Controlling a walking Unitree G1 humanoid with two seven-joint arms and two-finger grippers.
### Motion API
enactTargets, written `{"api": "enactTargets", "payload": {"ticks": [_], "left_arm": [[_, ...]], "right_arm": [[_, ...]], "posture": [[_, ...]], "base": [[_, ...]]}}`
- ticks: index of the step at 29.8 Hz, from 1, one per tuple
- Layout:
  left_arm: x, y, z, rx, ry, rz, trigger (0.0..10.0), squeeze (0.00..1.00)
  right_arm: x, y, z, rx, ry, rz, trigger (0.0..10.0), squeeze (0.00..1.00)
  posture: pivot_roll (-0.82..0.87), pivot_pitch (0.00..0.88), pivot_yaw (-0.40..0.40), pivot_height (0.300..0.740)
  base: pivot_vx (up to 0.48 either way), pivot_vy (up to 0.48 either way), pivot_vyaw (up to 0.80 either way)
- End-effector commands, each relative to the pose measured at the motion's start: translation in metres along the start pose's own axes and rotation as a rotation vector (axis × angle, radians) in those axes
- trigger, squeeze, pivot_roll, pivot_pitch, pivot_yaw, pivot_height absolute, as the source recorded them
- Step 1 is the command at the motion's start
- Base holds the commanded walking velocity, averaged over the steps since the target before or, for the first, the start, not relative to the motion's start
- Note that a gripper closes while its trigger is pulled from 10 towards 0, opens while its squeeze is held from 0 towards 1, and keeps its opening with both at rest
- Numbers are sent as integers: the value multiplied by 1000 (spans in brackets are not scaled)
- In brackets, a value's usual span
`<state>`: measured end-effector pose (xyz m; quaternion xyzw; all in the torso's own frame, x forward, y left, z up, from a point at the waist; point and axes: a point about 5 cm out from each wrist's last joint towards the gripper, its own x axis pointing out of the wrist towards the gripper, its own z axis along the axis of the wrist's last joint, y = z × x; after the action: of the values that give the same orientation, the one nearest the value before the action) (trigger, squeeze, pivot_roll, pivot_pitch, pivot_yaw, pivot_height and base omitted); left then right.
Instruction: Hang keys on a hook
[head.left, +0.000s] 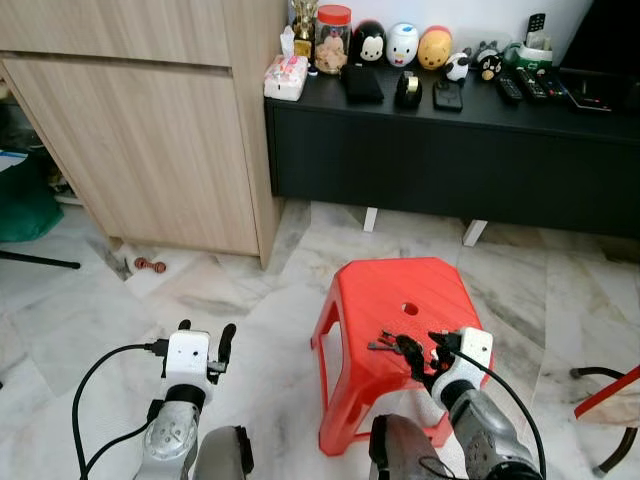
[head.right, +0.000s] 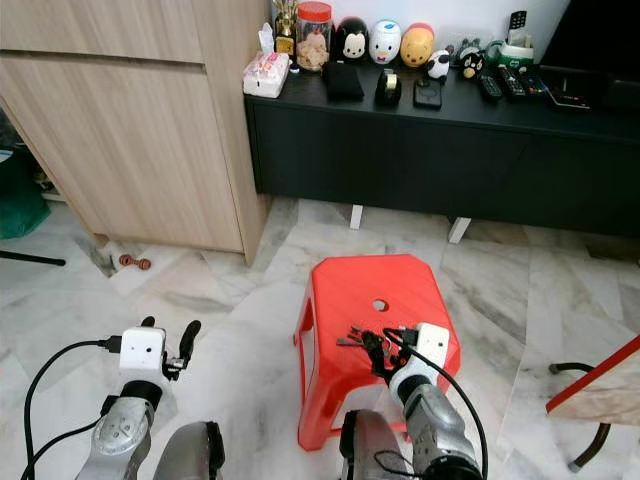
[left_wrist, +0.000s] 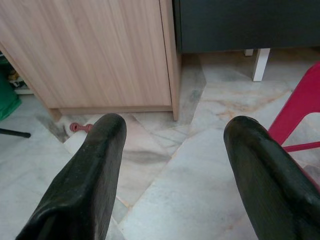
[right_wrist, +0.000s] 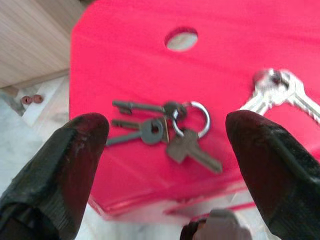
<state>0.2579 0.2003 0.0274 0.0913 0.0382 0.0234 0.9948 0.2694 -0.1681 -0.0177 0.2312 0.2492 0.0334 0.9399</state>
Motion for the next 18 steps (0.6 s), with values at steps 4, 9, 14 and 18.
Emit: {"api": "enactTargets", "payload": {"ticks": [4,9,14,18], "left_arm": [[-4,-2,-5,5,26,-4,10000,0],[-6,-2,-9,8,44,-7,10000,0],[-6,-2,-11,-4,55,1,10000,0],[-6,-3,-10,-7,58,-3,10000,0]], "right_arm": [[-1,-6,-3,22,37,-9,10000,0],[-1,-9,-2,57,31,-24,10000,0],[-2,-11,-5,43,56,-26,10000,0],[-1,-10,-5,52,66,-15,10000,0]], "posture": [[8,104,-91,591],[0,104,-91,591],[0,104,-91,591],[2,105,-94,591]], "base": [[0,0,0],[0,0,0],[0,0,0],[0,0,0]]}}
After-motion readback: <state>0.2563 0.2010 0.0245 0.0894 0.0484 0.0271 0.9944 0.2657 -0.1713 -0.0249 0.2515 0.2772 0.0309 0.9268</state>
